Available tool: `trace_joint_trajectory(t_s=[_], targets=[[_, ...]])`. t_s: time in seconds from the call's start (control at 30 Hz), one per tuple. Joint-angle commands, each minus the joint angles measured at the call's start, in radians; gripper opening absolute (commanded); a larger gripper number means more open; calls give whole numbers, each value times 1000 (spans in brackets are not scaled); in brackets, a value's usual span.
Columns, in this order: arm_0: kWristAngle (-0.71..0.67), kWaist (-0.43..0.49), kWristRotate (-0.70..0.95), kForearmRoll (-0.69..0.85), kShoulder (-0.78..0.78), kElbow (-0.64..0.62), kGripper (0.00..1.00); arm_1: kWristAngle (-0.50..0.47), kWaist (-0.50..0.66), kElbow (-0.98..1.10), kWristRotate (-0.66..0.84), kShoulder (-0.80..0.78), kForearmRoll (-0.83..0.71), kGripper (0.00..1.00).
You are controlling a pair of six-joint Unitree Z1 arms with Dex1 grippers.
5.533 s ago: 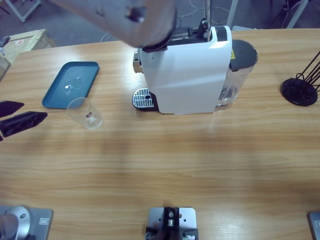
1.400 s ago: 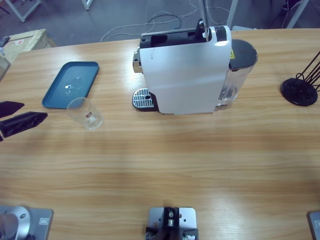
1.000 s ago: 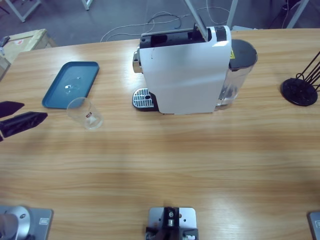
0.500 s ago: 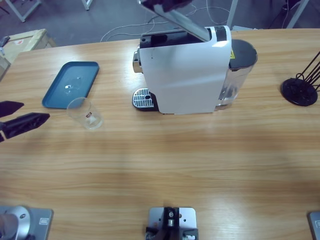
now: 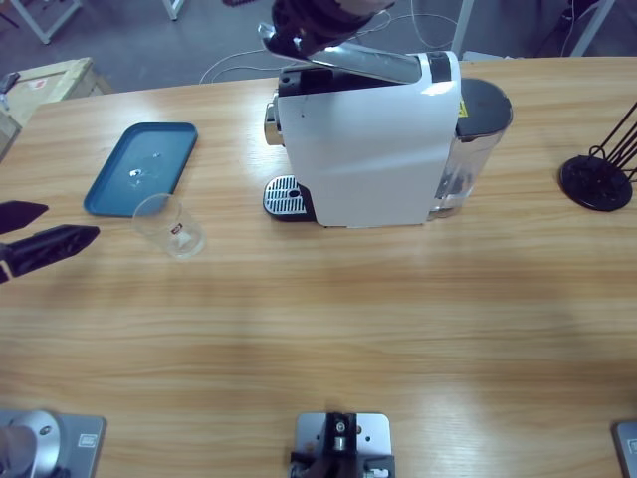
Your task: Pour coffee
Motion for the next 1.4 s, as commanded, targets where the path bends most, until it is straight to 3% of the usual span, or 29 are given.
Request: trace_joint_trajectory(t_s=[0.03, 0.53, 1.4], targets=[[-13, -10, 16, -10, -12, 36, 1000, 22, -5, 55, 16, 140, 4, 0], [-13, -10, 18, -10, -11, 36, 1000, -13, 2, 203, 54, 115, -94, 0], [-21, -10, 18, -10, -13, 36, 1000, 10, 43, 323, 139, 174, -223, 0]])
